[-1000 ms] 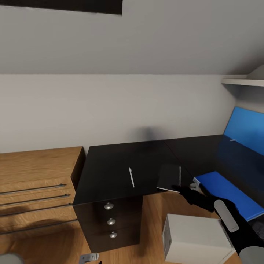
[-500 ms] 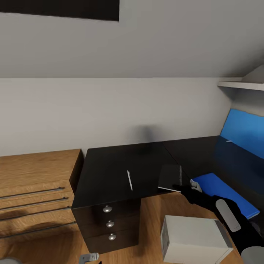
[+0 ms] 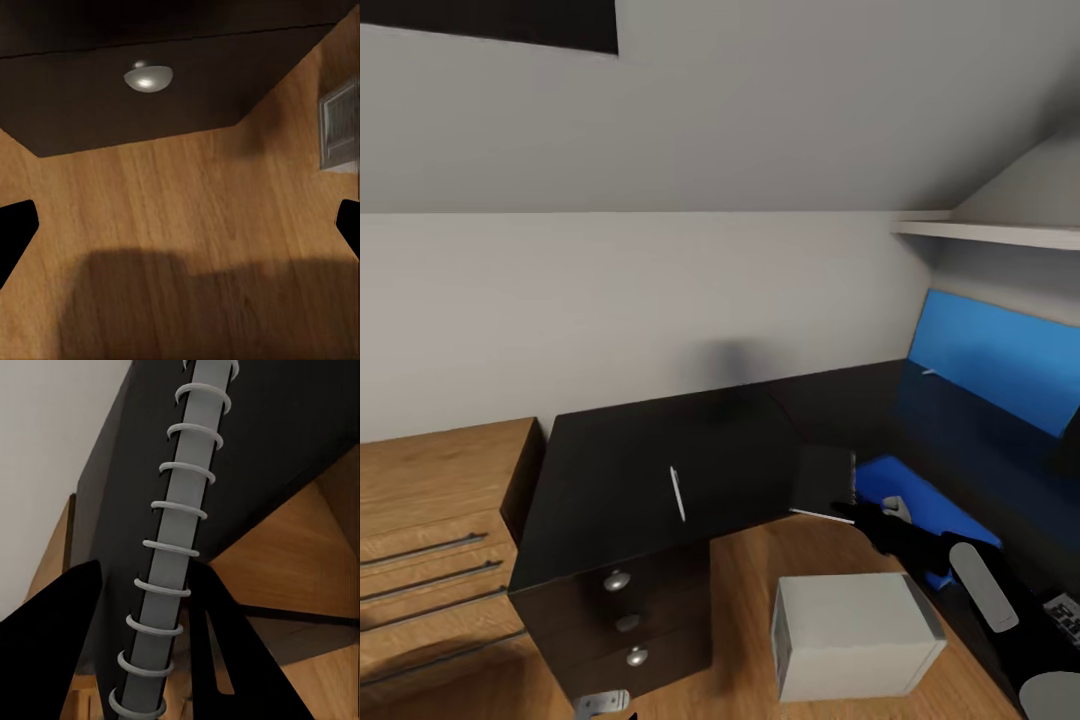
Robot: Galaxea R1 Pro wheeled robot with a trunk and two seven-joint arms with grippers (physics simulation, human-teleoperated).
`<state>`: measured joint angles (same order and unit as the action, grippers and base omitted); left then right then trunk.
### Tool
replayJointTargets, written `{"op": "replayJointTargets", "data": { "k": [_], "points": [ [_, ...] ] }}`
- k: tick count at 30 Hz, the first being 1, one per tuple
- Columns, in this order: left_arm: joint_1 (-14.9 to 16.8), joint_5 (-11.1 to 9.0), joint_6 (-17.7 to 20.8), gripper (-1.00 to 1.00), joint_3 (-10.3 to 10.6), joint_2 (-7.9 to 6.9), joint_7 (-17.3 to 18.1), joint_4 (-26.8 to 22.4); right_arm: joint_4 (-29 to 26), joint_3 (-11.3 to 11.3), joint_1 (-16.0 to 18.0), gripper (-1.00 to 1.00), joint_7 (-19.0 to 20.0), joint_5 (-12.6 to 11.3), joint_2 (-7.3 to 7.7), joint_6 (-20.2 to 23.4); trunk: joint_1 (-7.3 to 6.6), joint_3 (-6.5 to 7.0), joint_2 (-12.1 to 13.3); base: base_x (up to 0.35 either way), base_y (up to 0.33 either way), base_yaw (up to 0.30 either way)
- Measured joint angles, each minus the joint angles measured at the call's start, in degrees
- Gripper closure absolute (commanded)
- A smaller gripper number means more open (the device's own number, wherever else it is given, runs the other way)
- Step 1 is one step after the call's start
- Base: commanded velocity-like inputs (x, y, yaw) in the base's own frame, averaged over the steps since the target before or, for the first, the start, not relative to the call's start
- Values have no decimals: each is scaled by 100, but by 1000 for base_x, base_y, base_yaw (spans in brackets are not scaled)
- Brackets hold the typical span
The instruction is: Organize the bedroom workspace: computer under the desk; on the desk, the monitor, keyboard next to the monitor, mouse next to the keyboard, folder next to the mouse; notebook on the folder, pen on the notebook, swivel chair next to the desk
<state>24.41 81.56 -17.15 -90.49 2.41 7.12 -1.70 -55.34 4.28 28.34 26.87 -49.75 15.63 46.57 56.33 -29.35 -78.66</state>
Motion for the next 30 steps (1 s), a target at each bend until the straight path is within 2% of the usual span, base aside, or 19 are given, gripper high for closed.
{"op": "replayJointTargets", "data": {
  "k": [15, 19, 23, 30],
  "points": [
    [0, 0, 5, -100, 0, 0, 0, 2, -13, 1, 0, 100, 17, 9, 43, -2, 0, 0, 0, 0, -2, -255],
    [0, 0, 6, -100, 0, -3, 2, 1, -11, 11, 1, 100, 17, 7, 56, -1, 0, 0, 0, 31, -143, -75],
    [-1, 0, 4, -100, 0, -14, 2, 0, -1, 121, -6, 100, 17, 23, 102, -28, 0, 0, 0, 46, -201, -20],
    [0, 0, 2, -100, 0, -18, 1, -1, 15, 213, -15, 100, 27, 18, 163, -64, 0, 0, 0, 10, -48, -4]
  ]
}}
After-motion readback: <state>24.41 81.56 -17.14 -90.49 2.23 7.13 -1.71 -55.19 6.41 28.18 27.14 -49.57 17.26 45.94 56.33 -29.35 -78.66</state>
